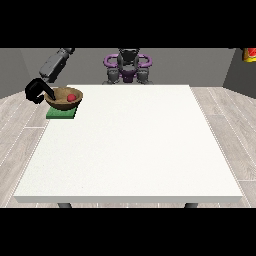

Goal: Pick the cup and pour the ball into the bowl, then pick the bowl and place it on the pad

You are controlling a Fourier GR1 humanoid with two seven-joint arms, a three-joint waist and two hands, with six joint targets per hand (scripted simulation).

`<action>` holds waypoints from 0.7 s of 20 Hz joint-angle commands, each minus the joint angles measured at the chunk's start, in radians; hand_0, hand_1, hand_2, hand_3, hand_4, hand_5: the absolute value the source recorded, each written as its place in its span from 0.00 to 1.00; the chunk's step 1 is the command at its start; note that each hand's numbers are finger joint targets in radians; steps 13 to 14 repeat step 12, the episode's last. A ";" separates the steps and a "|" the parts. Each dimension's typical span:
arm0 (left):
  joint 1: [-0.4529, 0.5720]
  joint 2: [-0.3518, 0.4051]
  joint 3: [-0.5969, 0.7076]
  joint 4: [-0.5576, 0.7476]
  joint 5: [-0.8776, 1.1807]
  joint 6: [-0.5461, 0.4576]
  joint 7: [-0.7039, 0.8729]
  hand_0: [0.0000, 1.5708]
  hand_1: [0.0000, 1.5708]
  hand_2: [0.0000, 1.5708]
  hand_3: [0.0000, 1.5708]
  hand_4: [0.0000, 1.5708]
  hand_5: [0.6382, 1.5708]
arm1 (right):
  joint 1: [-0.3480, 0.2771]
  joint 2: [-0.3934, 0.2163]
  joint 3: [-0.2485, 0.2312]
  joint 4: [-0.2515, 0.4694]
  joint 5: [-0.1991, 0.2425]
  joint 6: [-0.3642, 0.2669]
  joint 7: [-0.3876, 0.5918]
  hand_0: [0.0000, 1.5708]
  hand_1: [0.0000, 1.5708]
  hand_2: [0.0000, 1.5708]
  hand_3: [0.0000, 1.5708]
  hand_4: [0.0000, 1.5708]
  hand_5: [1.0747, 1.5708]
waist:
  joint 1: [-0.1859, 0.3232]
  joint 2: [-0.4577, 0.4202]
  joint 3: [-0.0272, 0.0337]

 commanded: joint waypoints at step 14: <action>0.065 -0.068 -0.070 0.021 -0.031 0.038 0.048 0.00 0.00 0.00 0.00 0.76 1.00 | -0.036 -0.031 0.157 -0.014 0.109 0.105 0.165 0.00 0.00 0.00 0.00 0.13 0.61 | -0.047 -0.215 -0.0017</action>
